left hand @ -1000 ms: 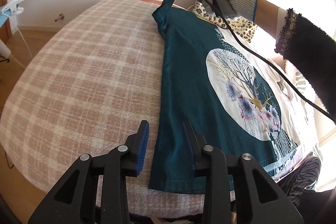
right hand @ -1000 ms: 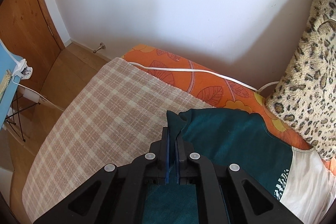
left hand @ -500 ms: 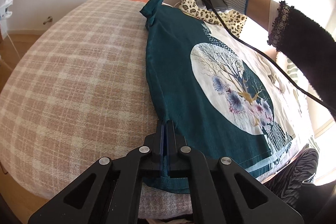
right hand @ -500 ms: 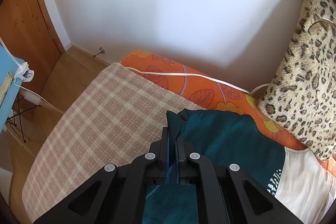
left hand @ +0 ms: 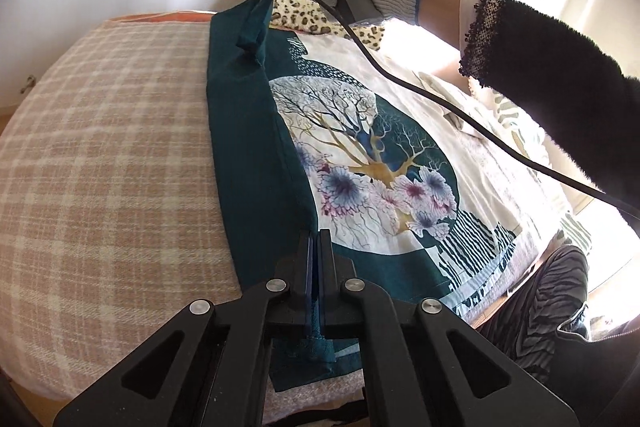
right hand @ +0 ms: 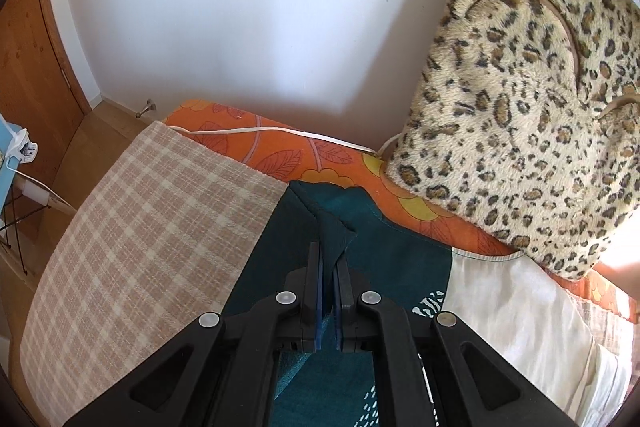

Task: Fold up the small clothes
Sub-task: 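Fold the gripped green side lengthwise over the shirt's printed center with both tools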

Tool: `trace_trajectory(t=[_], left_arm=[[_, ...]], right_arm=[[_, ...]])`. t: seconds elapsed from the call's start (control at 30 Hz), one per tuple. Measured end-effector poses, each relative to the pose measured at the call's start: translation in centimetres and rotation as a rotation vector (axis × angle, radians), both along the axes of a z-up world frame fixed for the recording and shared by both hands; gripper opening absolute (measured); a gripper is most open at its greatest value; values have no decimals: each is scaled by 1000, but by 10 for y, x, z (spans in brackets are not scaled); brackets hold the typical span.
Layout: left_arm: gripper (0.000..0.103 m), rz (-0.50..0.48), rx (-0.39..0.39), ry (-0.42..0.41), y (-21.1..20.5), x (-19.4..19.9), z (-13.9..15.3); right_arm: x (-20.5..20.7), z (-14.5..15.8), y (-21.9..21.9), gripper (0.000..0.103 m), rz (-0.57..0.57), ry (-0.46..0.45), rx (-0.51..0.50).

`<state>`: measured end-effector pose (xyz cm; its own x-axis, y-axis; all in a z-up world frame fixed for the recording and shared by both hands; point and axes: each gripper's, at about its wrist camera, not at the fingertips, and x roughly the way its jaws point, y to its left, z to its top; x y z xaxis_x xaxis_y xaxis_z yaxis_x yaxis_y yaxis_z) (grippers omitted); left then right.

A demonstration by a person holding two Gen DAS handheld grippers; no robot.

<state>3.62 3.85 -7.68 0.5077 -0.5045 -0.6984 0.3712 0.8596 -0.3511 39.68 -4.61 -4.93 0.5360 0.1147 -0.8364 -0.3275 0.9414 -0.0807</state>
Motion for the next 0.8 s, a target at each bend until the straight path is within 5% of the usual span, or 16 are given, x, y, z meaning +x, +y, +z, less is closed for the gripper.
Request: trace_trajectory(t=[0.37, 0.43, 0.47, 0.5, 0.6, 0.8], left_arm=[[0, -128, 51, 22, -45, 3, -10], [8, -151, 34, 31, -48, 3, -9], [22, -170, 17, 51, -50, 3, -8], [38, -185, -3, 64, -51, 2, -8], [44, -199, -19, 19, -49, -7, 0], [42, -83, -17, 4, -23, -2, 3]], right_arm=[[5, -24, -67, 1, -89, 24, 22], [6, -29, -70, 2, -90, 24, 10], [7, -32, -70, 12, -89, 29, -26], [7, -38, -70, 35, -101, 42, -96], [6, -47, -75, 48, -169, -5, -314], [-19, -29, -79, 46, -72, -21, -58]])
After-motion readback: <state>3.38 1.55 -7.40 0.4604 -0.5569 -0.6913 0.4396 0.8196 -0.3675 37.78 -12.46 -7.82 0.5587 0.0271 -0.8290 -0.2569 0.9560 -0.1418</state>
